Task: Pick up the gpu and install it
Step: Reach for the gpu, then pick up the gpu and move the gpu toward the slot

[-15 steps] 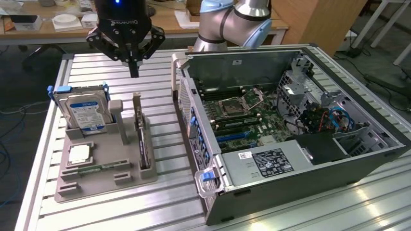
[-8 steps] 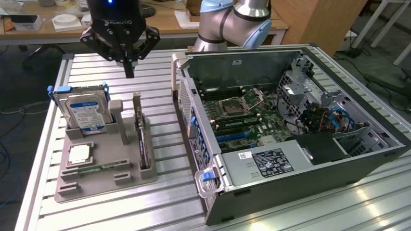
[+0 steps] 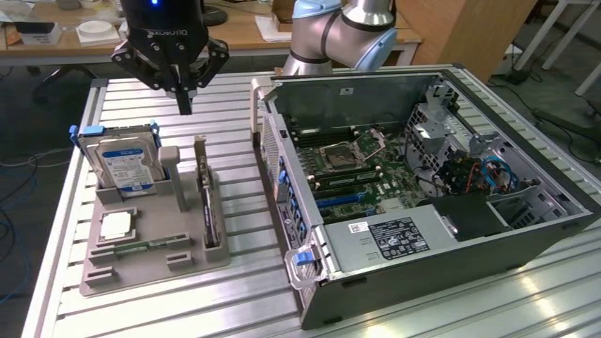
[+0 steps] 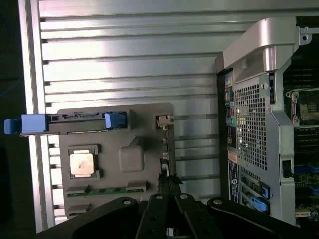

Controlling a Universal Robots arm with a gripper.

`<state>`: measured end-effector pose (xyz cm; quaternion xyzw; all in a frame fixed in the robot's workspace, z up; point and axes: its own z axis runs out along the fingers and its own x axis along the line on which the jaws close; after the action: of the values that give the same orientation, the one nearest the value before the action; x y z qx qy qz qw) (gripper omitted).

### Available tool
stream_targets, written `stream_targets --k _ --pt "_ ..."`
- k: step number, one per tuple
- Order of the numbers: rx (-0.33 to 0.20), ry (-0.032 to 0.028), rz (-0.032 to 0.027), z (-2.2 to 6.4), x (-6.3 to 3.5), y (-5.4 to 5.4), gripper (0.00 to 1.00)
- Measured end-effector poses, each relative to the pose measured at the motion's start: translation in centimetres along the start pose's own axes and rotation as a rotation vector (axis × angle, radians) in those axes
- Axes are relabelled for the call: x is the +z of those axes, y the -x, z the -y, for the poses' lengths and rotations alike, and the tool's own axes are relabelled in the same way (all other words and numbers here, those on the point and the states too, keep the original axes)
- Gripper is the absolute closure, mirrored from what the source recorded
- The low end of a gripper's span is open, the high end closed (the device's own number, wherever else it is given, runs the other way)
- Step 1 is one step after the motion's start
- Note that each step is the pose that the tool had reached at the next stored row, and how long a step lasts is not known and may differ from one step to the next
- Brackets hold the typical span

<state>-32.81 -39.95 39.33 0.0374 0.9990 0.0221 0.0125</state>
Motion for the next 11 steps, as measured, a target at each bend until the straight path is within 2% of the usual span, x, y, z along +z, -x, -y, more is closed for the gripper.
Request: stream_targets --k 11 --pt "0.0 0.0 0.0 0.0 0.0 -0.01 0.9"
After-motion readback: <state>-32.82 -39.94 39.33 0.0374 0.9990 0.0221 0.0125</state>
